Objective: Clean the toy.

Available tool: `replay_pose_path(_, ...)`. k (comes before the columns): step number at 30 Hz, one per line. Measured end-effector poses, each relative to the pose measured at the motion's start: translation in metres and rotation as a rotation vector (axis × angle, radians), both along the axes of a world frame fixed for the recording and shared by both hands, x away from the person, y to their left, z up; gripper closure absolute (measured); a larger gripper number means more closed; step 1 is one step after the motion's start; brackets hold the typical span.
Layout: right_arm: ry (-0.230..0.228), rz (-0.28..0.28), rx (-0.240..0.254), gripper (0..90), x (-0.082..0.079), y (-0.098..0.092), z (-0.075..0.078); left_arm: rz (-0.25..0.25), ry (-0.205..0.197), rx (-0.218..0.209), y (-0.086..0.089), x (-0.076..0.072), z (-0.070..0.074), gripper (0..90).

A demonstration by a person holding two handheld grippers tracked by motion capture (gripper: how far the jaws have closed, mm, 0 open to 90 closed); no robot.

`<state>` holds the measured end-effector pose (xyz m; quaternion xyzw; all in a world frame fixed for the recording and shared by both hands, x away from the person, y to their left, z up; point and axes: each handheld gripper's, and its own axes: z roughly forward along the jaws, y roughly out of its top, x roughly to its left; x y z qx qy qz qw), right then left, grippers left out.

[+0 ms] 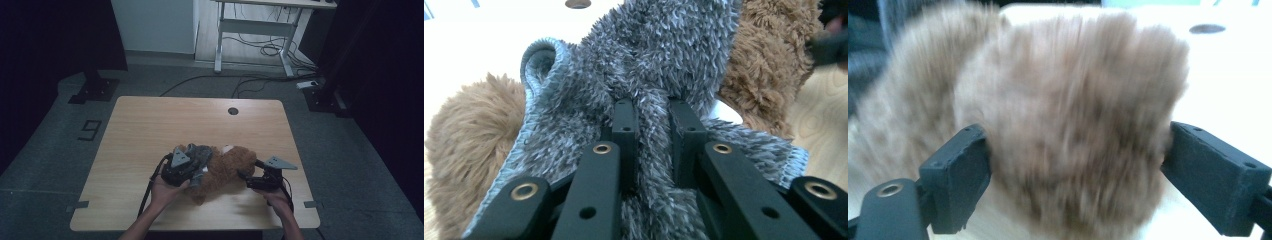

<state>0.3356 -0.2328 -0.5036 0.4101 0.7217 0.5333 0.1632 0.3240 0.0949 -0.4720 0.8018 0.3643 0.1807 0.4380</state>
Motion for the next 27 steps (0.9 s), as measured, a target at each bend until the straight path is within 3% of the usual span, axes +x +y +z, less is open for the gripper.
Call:
replay_pose_path(2, -0.023, 0.007, 0.027, 11.1, 0.002, 0.001, 0.012, -0.006, -0.012, 0.005, -0.001, -0.006, -0.001, 76.5)
replay_pose_path(6, -0.017, 0.026, -0.024, 7.0, 0.017, 0.012, 0.03, -0.02, -0.018, 0.001, -0.002, -0.013, -0.002, 76.5)
replay_pose_path(9, 0.042, 0.052, -0.058, 2.9, 0.031, 0.017, 0.031, -0.03, -0.023, -0.008, 0.0, -0.019, -0.004, 76.5)
replay_pose_path(11, 0.111, 0.091, -0.068, 0.0, 0.038, 0.019, 0.025, -0.039, -0.018, -0.02, 0.001, -0.023, -0.006, 76.5)
replay_pose_path(15, 0.19, 0.13, -0.046, 1.2, 0.032, 0.018, 0.006, -0.075, -0.03, -0.033, -0.002, -0.037, -0.01, 76.6)
replay_pose_path(17, 0.209, 0.135, -0.059, 4.9, 0.026, 0.016, -0.004, -0.093, -0.04, -0.025, -0.007, -0.044, -0.012, 76.6)
replay_pose_path(20, 0.206, 0.146, -0.01, 17.8, 0.016, 0.007, -0.015, -0.098, -0.077, 0.004, -0.013, -0.052, -0.013, 76.6)
replay_pose_path(25, 0.155, 0.136, -0.03, 38.8, 0.009, 0.01, -0.016, -0.082, -0.102, 0.002, -0.015, -0.05, -0.016, 76.5)
replay_pose_path(27, 0.142, 0.124, -0.028, 42.9, 0.009, 0.012, -0.015, -0.073, -0.115, -0.007, -0.014, -0.047, -0.017, 76.5)
